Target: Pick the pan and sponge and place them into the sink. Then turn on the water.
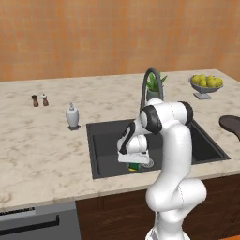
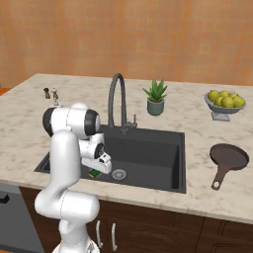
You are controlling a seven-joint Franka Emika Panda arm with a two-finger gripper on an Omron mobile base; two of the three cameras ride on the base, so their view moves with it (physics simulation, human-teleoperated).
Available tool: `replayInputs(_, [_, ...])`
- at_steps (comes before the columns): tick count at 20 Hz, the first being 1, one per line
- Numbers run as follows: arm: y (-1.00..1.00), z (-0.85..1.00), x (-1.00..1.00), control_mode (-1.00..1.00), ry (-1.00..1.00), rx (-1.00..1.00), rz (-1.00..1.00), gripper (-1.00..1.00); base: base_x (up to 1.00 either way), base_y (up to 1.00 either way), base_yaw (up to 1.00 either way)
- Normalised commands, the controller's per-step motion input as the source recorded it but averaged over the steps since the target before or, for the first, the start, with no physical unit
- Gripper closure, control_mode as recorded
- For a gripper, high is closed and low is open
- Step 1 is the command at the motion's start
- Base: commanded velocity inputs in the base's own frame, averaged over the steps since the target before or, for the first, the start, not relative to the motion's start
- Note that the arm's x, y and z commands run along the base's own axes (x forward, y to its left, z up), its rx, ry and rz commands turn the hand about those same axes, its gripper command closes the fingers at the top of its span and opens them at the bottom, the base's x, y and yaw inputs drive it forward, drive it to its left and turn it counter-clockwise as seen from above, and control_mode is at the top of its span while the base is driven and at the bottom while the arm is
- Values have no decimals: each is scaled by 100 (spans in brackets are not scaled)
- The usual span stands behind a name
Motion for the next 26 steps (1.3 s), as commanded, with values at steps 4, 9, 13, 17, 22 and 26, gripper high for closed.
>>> replayInputs(4, [0, -40, 39, -100, 0, 0, 0, 100, 0, 0, 0])
replayInputs(9, [1, -6, 26, -100, 0, 0, 0, -100, 0, 0, 0])
replayInputs(13, [24, -13, 32, -100, 0, 0, 1, -100, 0, 0, 0])
replayInputs(17, [3, -21, 18, -100, 0, 1, 4, -100, 0, 0, 0])
replayInputs(22, [10, -24, 39, -100, 0, 2, 3, -100, 0, 0, 0])
replayInputs(26, [4, -4, 23, -100, 0, 4, 2, -100, 0, 0, 0])
